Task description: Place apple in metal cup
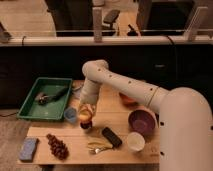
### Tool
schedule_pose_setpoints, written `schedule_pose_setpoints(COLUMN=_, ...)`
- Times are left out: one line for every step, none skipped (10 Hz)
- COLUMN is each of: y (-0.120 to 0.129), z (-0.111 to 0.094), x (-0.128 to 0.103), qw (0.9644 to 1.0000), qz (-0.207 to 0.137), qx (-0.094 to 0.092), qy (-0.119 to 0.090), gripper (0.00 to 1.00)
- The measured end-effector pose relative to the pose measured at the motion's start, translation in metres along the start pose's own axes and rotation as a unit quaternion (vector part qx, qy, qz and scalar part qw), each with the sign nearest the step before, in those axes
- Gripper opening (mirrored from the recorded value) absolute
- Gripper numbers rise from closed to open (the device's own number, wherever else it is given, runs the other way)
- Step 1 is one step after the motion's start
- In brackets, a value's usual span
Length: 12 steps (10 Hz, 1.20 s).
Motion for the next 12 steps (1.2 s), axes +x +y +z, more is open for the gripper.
schedule_pose_setpoints(y=0.0, z=0.001, x=-0.001, qw=1.0, qz=0.0, qx=0.0, qy=-0.001, gripper=0.4)
schedule_pose_setpoints(y=0.004, z=0.001, x=-0.003, qw=1.0, qz=0.003, qx=-0.001, qy=-0.003, gripper=0.56)
schedule_pose_setpoints(y=0.006, z=0.001, x=-0.004, qw=1.0, qz=0.004, qx=-0.001, qy=-0.004, gripper=0.64)
schedule_pose_setpoints(y=0.008, z=0.001, x=-0.005, qw=1.0, qz=0.005, qx=0.0, qy=-0.004, gripper=0.72)
schedule_pose_setpoints(y=0.009, z=0.001, x=-0.005, qw=1.0, qz=0.005, qx=0.002, qy=-0.004, gripper=0.79)
schedule_pose_setpoints(y=0.011, z=0.001, x=-0.005, qw=1.0, qz=0.004, qx=0.003, qy=-0.003, gripper=0.8)
schedule_pose_setpoints(y=0.012, z=0.002, x=-0.005, qw=1.0, qz=0.004, qx=0.004, qy=-0.004, gripper=0.8)
schedule_pose_setpoints(y=0.013, z=0.002, x=-0.005, qw=1.0, qz=0.004, qx=0.005, qy=-0.004, gripper=0.8)
schedule_pose_setpoints(y=0.015, z=0.002, x=-0.005, qw=1.0, qz=0.003, qx=0.006, qy=-0.004, gripper=0.8)
schedule_pose_setpoints(y=0.015, z=0.002, x=-0.005, qw=1.0, qz=0.003, qx=0.006, qy=-0.004, gripper=0.8)
schedule_pose_setpoints(y=0.016, z=0.002, x=-0.004, qw=1.0, qz=0.003, qx=0.006, qy=-0.004, gripper=0.8)
schedule_pose_setpoints(y=0.016, z=0.001, x=-0.003, qw=1.0, qz=0.004, qx=0.005, qy=-0.003, gripper=0.8)
